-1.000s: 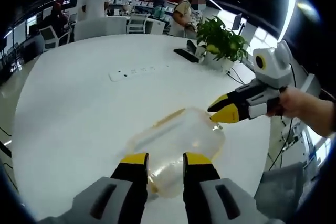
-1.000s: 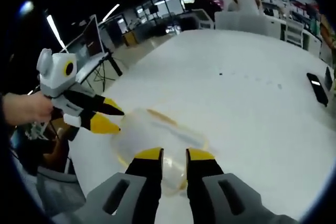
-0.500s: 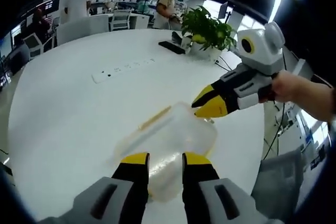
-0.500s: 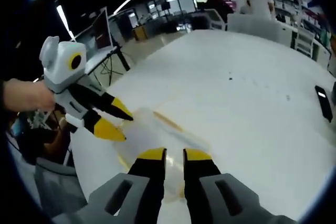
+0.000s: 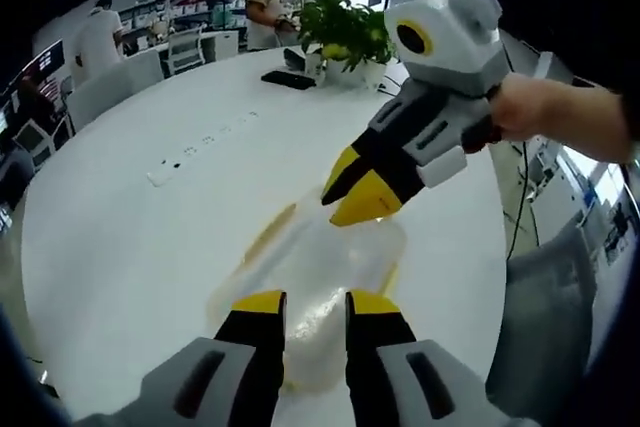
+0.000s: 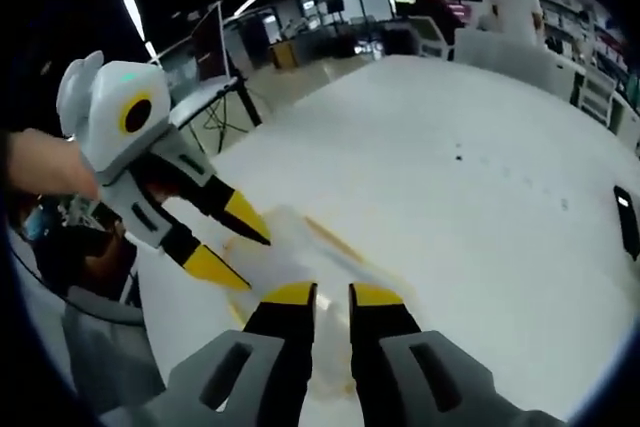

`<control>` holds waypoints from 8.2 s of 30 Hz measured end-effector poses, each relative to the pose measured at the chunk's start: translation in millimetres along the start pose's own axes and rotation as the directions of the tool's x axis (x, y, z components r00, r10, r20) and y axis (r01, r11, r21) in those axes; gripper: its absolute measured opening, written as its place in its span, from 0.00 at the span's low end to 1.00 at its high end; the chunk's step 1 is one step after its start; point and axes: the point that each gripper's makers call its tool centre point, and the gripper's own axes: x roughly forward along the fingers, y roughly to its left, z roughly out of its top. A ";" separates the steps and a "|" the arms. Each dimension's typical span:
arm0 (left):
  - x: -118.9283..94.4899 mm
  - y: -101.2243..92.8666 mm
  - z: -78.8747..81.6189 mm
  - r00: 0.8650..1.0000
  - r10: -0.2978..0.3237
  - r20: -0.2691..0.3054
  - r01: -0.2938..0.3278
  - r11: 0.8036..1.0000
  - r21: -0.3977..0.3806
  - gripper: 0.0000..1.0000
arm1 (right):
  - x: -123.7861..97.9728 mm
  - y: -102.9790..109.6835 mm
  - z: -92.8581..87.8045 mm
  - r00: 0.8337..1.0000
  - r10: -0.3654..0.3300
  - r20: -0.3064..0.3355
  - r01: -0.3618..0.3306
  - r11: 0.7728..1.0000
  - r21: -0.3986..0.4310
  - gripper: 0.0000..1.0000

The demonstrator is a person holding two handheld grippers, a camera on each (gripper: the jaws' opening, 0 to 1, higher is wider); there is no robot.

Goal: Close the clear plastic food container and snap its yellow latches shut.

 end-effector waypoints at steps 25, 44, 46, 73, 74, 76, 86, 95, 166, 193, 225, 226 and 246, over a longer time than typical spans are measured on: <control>7.6 -21.6 1.8 0.999 -0.049 -0.005 0.050 0.992 0.117 0.15 | 19.4 15.7 5.8 0.998 0.064 -0.019 -0.066 0.989 -0.133 0.11; 13.3 -39.6 1.6 0.999 -0.014 0.029 0.003 0.931 0.364 0.25 | 29.5 7.3 17.2 0.999 0.045 -0.005 -0.045 0.987 -0.152 0.21; 14.1 -40.2 0.9 0.999 -0.005 0.034 -0.008 0.925 0.379 0.25 | 30.0 6.7 16.7 0.999 0.045 -0.010 -0.046 0.987 -0.154 0.22; 22.8 -46.6 -11.1 0.999 0.033 0.013 -0.035 0.837 0.546 0.27 | 43.5 4.8 11.5 0.983 0.100 -0.151 -0.143 0.940 -0.310 0.30; 23.2 -47.1 -10.7 0.999 0.029 0.014 -0.032 0.837 0.546 0.27 | 44.3 6.1 10.7 0.980 0.114 -0.164 -0.162 0.935 -0.317 0.31; 23.8 -47.5 -10.0 1.000 0.023 0.014 -0.027 0.836 0.548 0.27 | 46.0 7.2 9.4 0.970 0.138 -0.203 -0.203 0.916 -0.346 0.31; 26.2 -46.4 -8.7 1.000 0.012 0.004 -0.012 0.814 0.580 0.27 | 49.9 8.8 10.7 0.929 0.187 -0.319 -0.307 0.870 -0.385 0.30; 26.2 -46.4 -8.4 1.000 0.005 -0.014 0.004 0.813 0.583 0.27 | 52.2 8.6 10.9 0.899 0.204 -0.388 -0.361 0.846 -0.392 0.29; 36.4 -39.9 -8.3 0.976 0.162 -0.148 0.013 0.628 0.778 0.23 | 46.9 18.0 -3.4 0.760 0.296 -0.579 -0.474 0.862 -0.181 0.33; 19.8 -64.3 -10.2 0.984 0.115 -0.133 0.047 0.559 0.828 0.35 | 39.0 20.7 -6.6 0.795 0.246 -0.555 -0.428 0.875 -0.226 0.38; -30.8 -35.3 -6.9 0.986 0.165 -0.035 -0.109 0.783 0.612 0.35 | -17.1 37.5 6.4 0.940 0.087 -0.329 -0.204 0.917 -0.343 0.39; -32.1 -33.0 -9.4 0.985 0.169 -0.034 -0.116 0.796 0.594 0.35 | -18.6 38.0 3.5 0.944 0.084 -0.318 -0.196 0.919 -0.341 0.39; -40.8 1.9 -28.1 0.963 0.240 0.121 -0.252 0.963 0.096 0.35 | -43.8 22.0 -26.4 0.994 -0.086 0.063 0.093 0.988 -0.121 0.39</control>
